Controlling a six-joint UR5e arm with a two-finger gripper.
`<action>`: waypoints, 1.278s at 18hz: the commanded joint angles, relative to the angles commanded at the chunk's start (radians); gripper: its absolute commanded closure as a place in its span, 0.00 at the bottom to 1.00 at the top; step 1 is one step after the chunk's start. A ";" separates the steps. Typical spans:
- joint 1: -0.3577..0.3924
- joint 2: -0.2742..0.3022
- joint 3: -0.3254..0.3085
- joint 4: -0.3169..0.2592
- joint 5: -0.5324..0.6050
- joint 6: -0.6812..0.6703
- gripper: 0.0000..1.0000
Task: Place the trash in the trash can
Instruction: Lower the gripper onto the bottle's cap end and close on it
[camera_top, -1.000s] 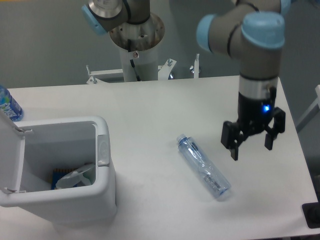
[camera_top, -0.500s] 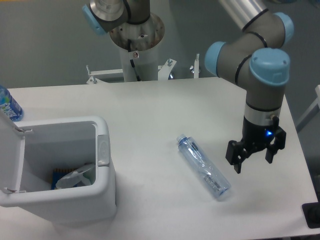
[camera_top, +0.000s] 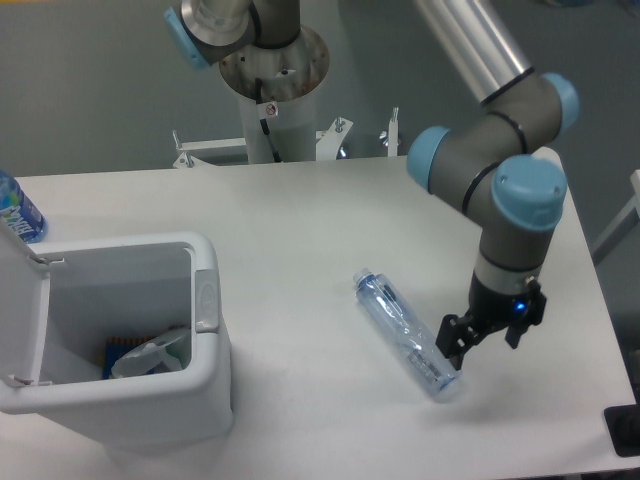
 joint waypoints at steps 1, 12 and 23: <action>-0.006 -0.002 0.000 0.000 0.002 -0.009 0.00; -0.042 -0.063 0.005 0.028 0.009 -0.080 0.00; -0.051 -0.086 -0.020 0.071 0.060 -0.080 0.13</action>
